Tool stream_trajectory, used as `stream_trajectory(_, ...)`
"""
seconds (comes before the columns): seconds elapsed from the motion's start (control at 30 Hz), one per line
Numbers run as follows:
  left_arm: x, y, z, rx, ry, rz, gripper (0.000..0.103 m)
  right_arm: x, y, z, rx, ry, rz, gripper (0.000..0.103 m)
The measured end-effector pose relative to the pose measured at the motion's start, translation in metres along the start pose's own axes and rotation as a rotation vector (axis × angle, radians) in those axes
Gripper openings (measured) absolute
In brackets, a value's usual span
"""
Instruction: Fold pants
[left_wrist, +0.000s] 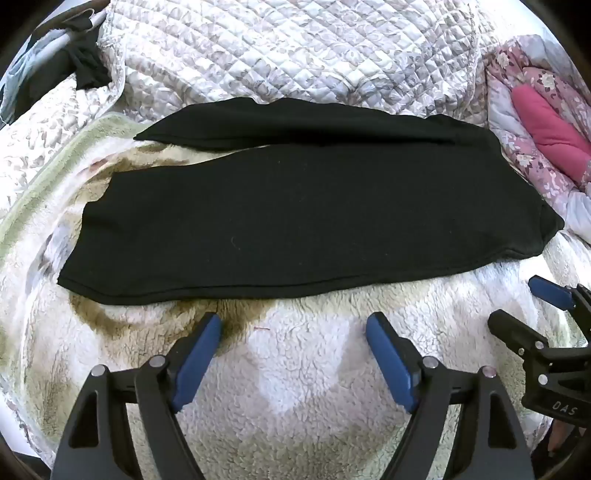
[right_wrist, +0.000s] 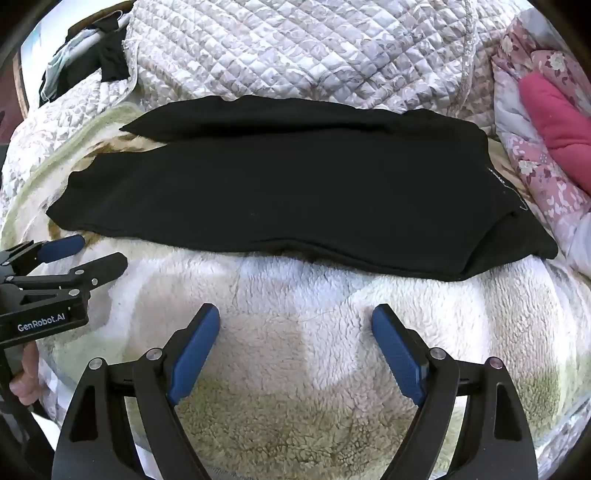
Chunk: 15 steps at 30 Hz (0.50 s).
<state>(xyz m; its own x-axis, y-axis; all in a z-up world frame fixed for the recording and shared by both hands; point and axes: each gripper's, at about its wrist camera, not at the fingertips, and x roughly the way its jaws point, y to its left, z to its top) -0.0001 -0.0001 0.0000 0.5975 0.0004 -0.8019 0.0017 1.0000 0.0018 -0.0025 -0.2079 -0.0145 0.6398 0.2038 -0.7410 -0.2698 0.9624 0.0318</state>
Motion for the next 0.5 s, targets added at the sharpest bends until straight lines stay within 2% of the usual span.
stream_trajectory(0.2,0.0000,0.0000,0.0003,0.003,0.002,0.000,0.084,0.0014,-0.0073,-0.0018,-0.006,-0.005,-0.003,0.085)
stream_trajectory(0.5,0.0021,-0.0034,-0.0014,0.008,0.001,0.004,0.086,0.0020,0.0016,-0.0004,-0.027,-0.003,-0.029,0.085)
